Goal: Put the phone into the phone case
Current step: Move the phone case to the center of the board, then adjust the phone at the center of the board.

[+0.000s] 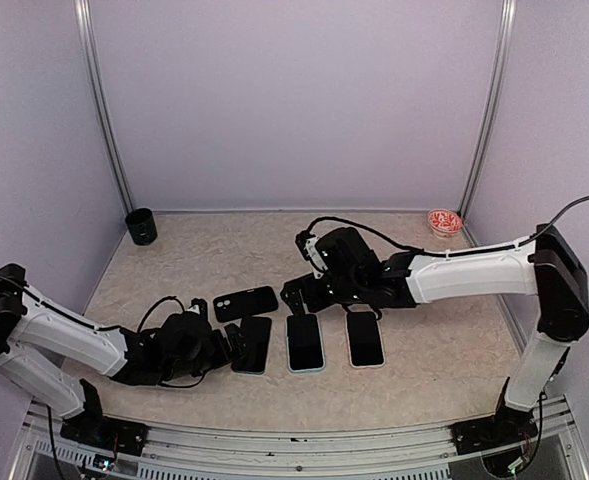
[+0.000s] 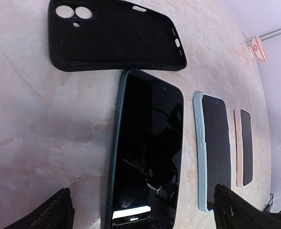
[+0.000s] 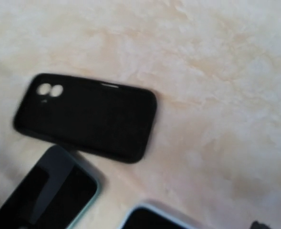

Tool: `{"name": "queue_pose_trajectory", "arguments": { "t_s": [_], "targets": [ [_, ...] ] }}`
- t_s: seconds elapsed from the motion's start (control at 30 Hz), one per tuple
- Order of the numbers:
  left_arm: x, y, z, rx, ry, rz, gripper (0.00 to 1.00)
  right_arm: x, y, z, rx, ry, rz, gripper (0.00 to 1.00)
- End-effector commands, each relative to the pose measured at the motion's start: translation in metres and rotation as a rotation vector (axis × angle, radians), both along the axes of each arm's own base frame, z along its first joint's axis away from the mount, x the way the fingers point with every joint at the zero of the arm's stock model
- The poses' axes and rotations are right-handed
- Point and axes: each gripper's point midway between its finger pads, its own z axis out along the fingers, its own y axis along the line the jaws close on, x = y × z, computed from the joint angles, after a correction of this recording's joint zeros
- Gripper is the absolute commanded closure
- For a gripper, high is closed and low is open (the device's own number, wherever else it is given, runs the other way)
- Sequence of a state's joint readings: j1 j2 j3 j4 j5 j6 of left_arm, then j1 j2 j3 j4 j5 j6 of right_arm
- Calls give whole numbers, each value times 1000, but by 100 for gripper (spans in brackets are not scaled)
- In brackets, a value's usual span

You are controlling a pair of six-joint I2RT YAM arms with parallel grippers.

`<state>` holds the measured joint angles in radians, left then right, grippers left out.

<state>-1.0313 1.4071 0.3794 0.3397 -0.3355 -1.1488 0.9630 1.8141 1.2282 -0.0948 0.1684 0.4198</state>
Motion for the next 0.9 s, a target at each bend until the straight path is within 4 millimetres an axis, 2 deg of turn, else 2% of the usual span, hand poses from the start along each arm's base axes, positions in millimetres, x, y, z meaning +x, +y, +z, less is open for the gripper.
{"name": "queue_pose_trajectory", "arguments": {
  "t_s": [0.0, 0.13, 0.27, 0.43, 0.5, 0.63, 0.87],
  "targets": [
    [-5, -26, 7, -16, -12, -102, 1, -11, -27, 47, 82, -140, -11, 0],
    [-13, -37, 6, -21, 5, -145, 1, -35, -38, 54, 134, -126, 48, 0],
    [-22, -48, 6, -35, 19, -177, 1, -53, -45, 40, 134, -77, 45, 0],
    [-27, -61, 8, -48, 13, -218, 1, -74, -31, 25, 87, -51, 59, 0],
    [-26, -60, 9, -43, 9, -211, 1, -80, -26, 18, 65, -38, 54, 1],
    [-21, -35, 11, -11, -8, -116, 1, -92, -10, 1, 34, -12, 57, 1],
    [-10, 16, 62, -50, -143, 67, 1, -108, 33, -27, -92, -21, 46, 0]
  ]
}}
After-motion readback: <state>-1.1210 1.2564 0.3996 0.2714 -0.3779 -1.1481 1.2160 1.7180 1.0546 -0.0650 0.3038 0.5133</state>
